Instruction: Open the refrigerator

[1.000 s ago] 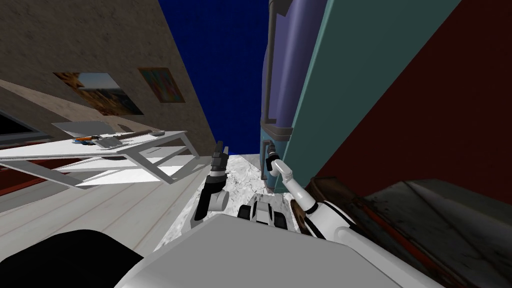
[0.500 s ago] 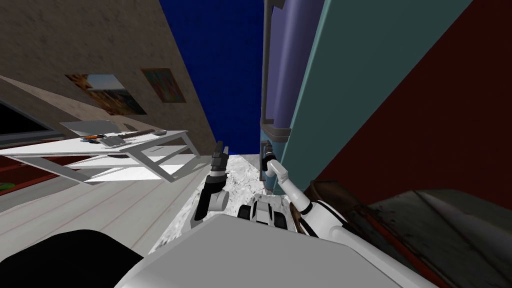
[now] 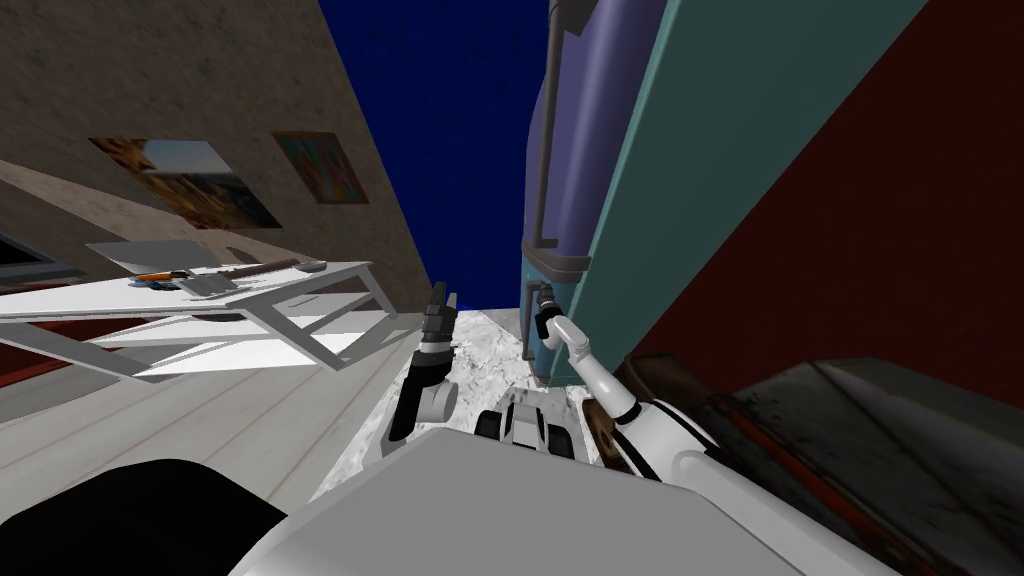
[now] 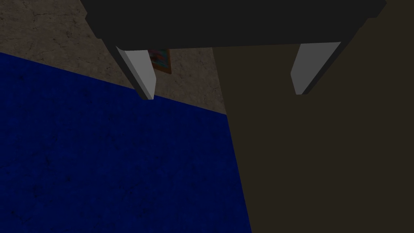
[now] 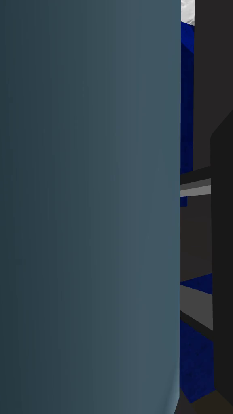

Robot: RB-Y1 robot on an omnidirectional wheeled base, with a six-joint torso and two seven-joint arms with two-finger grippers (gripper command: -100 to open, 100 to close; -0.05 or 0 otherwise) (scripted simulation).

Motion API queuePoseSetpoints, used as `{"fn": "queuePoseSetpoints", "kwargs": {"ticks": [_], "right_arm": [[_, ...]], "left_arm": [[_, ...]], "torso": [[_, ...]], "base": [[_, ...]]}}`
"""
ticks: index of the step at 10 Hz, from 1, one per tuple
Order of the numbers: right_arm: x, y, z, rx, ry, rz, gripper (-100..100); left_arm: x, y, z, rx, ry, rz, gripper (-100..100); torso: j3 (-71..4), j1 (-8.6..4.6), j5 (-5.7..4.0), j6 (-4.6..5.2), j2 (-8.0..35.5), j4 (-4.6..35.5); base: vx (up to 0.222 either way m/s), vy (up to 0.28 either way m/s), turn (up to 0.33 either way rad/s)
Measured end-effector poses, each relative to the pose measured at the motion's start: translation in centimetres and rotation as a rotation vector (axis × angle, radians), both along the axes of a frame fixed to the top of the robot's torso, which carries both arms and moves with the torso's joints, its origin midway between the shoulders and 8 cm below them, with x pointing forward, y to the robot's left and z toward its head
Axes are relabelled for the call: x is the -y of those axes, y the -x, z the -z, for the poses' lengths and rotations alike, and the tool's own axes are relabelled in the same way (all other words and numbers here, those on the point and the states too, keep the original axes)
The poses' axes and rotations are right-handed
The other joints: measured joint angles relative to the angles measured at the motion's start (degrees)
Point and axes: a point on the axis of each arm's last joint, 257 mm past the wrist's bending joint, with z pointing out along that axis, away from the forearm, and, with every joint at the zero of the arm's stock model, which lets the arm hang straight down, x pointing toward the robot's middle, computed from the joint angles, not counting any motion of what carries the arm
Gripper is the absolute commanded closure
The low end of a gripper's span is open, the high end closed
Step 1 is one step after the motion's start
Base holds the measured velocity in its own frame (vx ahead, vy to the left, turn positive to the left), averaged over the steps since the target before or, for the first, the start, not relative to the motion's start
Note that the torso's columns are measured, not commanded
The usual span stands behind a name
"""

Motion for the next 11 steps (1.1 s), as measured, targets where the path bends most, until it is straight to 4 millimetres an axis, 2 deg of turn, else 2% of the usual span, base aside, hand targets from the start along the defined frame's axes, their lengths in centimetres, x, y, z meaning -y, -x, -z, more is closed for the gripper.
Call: {"fn": "queuePoseSetpoints", "kwargs": {"ticks": [2,4,5,11], "right_arm": [[1.5,-0.7,0.2,0.002,0.001,-0.012,100],[1.9,-0.8,-0.1,0.003,-0.002,-0.021,100],[2.4,-0.9,0.0,0.003,-0.001,-0.004,100],[4.9,-1.0,1.1,-0.02,0.0,0.094,100]], "left_arm": [[0.0,0.0,0.0,0.0,0.0,0.0,0],[0.0,0.0,0.0,0.0,0.0,0.0,0],[0.0,0.0,0.0,0.0,0.0,0.0,0],[0.0,0.0,0.0,0.0,0.0,0.0,0]], "torso": [[0.0,-0.13,-0.05,0.07,0.0,-0.1],[-0.1,0.0,0.02,-0.04,-0.1,0.2],[-0.2,0.63,0.18,-0.15,-0.3,0.3],[-0.7,0.29,0.16,-0.28,-1.1,0.5]], "base": [[-0.051,0.076,-0.053],[-0.001,0.117,-0.018],[0.006,0.233,-0.046],[0.021,0.276,-0.021]]}}
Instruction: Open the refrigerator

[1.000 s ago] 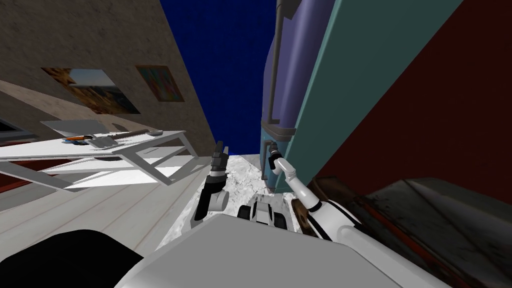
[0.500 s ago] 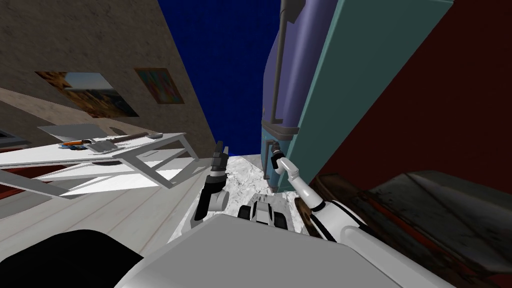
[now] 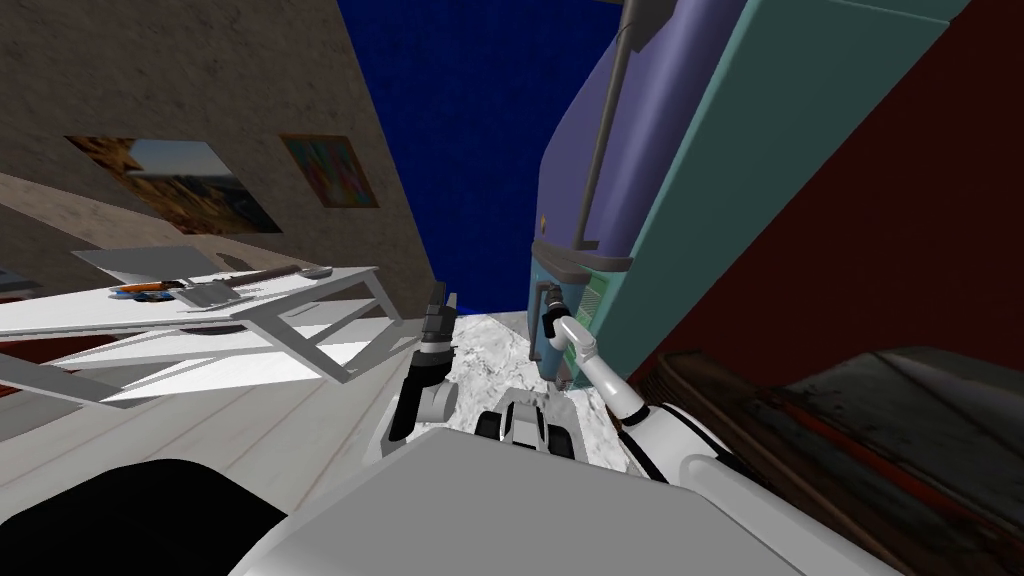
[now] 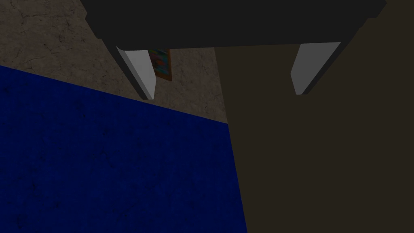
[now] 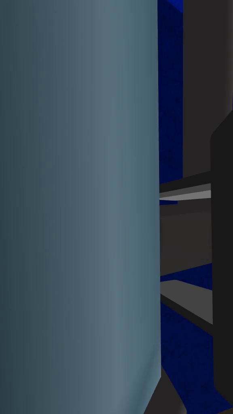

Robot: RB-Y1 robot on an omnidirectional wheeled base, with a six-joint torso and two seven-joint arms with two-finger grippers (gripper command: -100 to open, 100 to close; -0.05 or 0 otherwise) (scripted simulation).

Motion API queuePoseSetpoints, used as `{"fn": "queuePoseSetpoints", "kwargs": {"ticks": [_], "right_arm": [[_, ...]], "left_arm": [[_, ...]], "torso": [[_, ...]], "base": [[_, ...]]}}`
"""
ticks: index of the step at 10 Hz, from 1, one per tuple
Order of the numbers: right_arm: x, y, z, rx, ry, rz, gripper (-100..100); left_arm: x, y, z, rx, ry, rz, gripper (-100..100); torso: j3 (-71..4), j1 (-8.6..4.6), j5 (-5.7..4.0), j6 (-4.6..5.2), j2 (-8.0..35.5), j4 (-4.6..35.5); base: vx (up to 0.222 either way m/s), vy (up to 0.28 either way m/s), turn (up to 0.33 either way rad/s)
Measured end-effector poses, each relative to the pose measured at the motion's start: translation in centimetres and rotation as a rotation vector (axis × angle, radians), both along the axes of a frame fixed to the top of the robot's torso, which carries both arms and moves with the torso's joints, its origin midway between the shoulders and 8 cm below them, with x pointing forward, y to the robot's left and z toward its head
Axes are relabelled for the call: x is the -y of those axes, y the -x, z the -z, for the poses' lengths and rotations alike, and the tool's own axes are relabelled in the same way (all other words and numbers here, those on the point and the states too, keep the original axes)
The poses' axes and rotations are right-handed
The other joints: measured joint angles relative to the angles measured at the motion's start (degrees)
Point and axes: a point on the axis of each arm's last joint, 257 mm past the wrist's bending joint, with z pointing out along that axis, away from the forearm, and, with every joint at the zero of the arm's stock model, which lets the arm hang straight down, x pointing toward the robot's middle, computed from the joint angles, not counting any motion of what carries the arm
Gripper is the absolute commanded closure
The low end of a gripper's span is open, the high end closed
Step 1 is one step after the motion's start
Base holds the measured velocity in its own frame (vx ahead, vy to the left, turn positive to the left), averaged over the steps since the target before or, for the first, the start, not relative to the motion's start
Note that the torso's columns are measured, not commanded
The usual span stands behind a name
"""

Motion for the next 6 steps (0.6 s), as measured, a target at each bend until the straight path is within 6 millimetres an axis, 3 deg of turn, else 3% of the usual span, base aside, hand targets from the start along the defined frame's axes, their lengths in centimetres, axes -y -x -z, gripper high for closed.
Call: {"fn": "queuePoseSetpoints", "kwargs": {"ticks": [6], "right_arm": [[2.9,-0.1,0.7,-0.017,0.001,0.114,100]], "left_arm": [[0.0,0.0,0.0,0.0,0.0,0.0,0]], "torso": [[-0.3,-0.34,-0.04,0.07,-0.4,0.0]], "base": [[0.033,0.319,-0.022]]}}
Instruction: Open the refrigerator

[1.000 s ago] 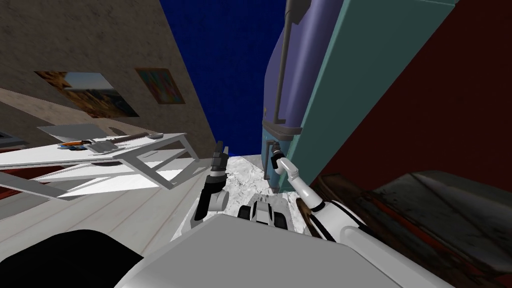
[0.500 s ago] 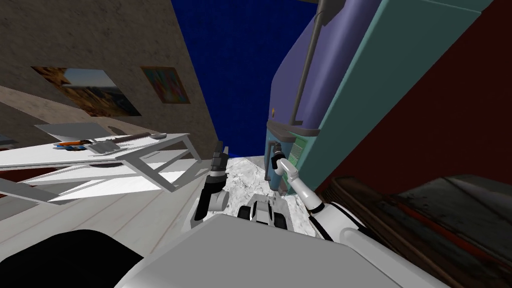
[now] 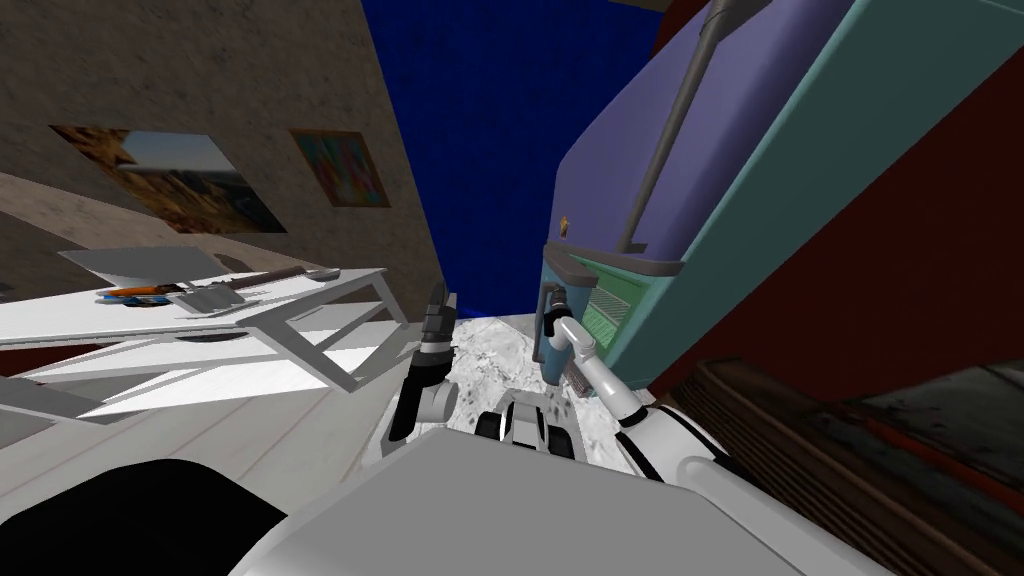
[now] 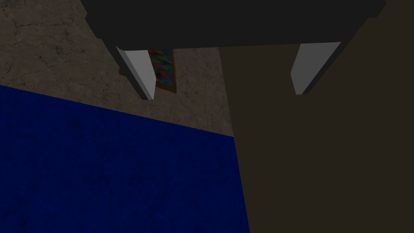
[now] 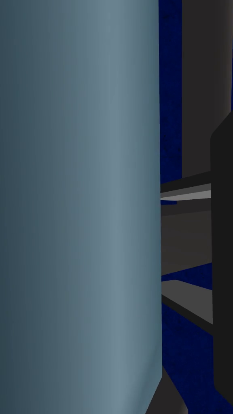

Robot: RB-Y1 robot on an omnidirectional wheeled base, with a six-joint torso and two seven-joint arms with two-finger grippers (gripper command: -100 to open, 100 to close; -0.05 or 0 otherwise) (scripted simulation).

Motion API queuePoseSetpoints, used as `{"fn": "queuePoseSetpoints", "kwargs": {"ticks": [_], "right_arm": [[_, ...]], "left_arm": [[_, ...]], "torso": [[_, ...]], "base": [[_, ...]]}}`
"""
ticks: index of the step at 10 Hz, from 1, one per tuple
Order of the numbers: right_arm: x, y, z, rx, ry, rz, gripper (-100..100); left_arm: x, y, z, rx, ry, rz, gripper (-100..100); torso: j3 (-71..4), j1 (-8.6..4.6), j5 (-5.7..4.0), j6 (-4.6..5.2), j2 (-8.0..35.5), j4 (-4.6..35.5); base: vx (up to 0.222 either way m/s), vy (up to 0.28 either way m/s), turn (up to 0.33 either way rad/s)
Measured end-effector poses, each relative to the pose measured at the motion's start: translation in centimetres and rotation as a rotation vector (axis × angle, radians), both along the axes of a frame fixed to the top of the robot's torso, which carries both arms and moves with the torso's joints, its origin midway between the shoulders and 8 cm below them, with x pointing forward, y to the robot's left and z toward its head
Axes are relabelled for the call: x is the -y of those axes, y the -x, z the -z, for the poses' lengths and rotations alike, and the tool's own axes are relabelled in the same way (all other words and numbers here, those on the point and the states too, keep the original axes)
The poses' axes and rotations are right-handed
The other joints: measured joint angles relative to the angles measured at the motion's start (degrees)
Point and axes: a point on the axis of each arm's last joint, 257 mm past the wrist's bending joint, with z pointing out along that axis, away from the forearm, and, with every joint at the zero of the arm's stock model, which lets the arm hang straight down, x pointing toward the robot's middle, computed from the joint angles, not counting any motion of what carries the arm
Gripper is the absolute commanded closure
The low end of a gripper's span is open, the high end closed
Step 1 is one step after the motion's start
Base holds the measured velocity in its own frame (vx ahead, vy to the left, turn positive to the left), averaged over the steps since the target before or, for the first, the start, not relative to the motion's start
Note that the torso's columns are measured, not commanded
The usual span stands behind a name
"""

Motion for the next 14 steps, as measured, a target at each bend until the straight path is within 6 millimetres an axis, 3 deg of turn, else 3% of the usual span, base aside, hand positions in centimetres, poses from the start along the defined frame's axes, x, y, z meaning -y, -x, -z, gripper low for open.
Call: {"fn": "queuePoseSetpoints", "kwargs": {"ticks": [4,6,8,9,11,13,14], "right_arm": [[2.7,-0.3,-0.5,0.004,0.0,0.092,100],[2.8,-0.3,-0.8,0.008,-0.002,0.104,100],[4.9,-0.3,-0.4,0.0,-0.006,0.133,100],[7.0,0.5,-0.1,-0.005,-0.011,0.158,100],[8.0,0.3,0.2,-0.007,-0.01,0.178,100],[10.0,0.5,0.6,-0.015,-0.014,0.207,100],[11.9,1.0,0.7,-0.018,-0.016,0.23,100]], "left_arm": [[0.0,0.0,0.0,0.0,0.0,0.0,0],[0.0,0.0,0.0,0.0,0.0,0.0,0],[0.0,0.0,0.0,0.0,0.0,0.0,0],[0.0,0.0,0.0,0.0,0.0,0.0,0],[0.0,0.0,0.0,0.0,0.0,0.0,0],[0.0,0.0,0.0,0.0,0.0,0.0,0],[0.0,0.0,0.0,0.0,0.0,0.0,0]], "torso": [[0.3,0.03,-0.05,0.08,0.5,-0.2],[0.5,-0.61,-0.26,0.19,0.8,-0.2],[0.3,0.17,-0.05,0.12,0.4,-0.3],[0.2,0.41,0.02,0.11,0.2,-0.3],[0.2,-0.55,-0.19,0.11,0.3,-0.3],[0.0,-0.46,-0.18,0.26,-0.1,-0.3],[-0.1,-0.15,-0.11,0.27,-0.2,-0.3]], "base": [[0.032,0.325,-0.025],[0.034,0.165,0.02],[0.117,0.323,-0.016],[0.111,0.347,-0.035],[0.066,0.206,0.038],[0.115,0.302,-0.012],[0.113,0.323,-0.037]]}}
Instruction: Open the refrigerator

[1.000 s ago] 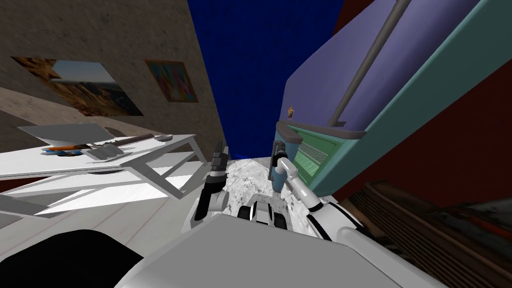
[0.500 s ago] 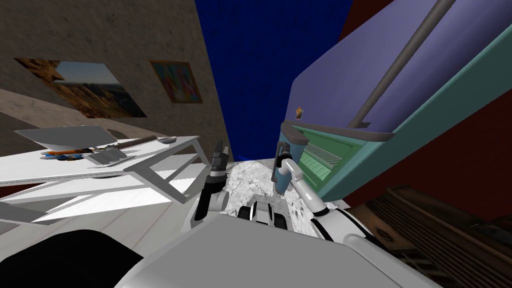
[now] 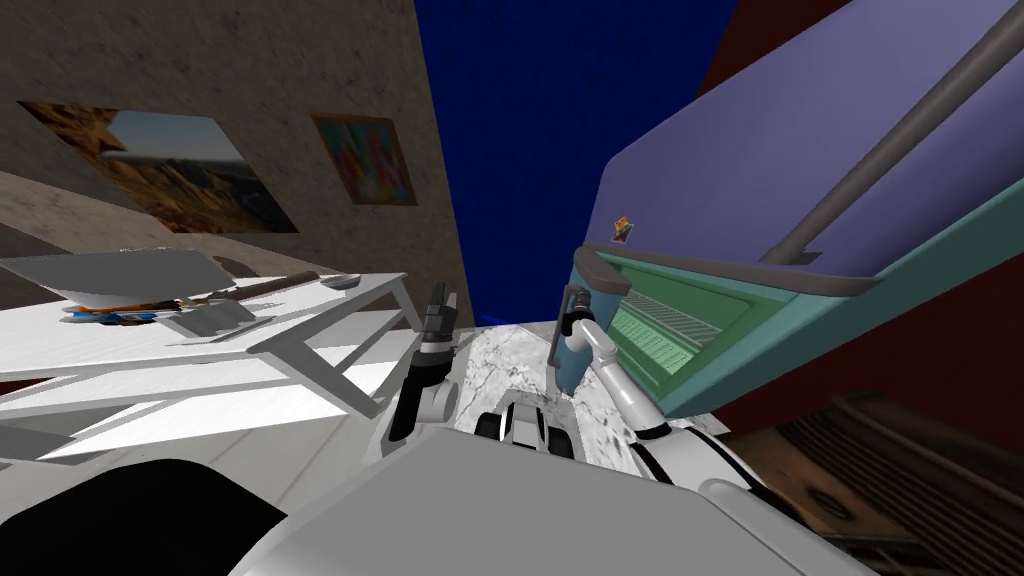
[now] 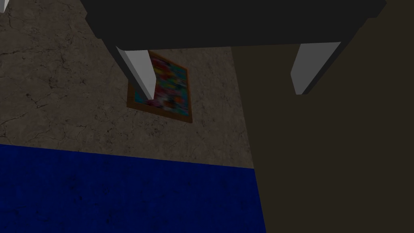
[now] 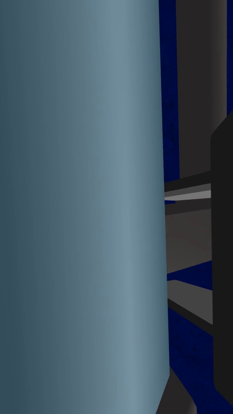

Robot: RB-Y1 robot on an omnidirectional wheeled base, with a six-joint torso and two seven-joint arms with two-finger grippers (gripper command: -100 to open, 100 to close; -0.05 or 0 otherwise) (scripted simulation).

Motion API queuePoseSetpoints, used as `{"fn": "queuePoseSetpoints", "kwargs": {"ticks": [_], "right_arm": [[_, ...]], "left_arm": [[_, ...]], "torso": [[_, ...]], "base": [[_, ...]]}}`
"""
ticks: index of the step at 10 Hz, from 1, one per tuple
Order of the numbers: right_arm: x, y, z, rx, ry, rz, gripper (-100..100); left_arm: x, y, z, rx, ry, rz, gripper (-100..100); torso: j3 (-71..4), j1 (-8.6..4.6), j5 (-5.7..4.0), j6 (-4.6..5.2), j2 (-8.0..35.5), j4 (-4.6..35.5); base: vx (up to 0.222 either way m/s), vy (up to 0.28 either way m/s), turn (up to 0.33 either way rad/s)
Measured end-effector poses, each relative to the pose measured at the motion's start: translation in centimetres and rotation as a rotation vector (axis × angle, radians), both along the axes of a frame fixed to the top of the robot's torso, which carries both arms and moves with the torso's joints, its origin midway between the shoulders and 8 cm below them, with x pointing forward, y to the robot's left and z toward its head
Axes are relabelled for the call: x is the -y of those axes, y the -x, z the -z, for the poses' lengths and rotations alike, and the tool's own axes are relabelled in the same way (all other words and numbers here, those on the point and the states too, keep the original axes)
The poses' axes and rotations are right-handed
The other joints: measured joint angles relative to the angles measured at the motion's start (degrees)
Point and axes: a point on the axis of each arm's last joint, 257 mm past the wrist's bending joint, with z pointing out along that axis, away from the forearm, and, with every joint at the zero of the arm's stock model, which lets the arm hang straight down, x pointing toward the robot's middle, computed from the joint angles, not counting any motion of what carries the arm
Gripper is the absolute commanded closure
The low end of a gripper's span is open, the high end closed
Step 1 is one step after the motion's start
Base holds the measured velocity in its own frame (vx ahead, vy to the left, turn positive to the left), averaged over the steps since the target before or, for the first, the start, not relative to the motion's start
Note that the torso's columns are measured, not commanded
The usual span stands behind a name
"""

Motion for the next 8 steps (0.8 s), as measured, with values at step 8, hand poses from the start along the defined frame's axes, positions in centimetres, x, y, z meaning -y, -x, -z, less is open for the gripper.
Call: {"fn": "queuePoseSetpoints", "kwargs": {"ticks": [8], "right_arm": [[11.7,2.4,-0.1,0.003,0.009,0.164,100]], "left_arm": [[0.0,0.0,0.0,0.0,0.0,0.0,0]], "torso": [[0.2,-0.35,-0.19,-0.05,0.4,-0.1]], "base": [[0.141,0.333,-0.002]]}}
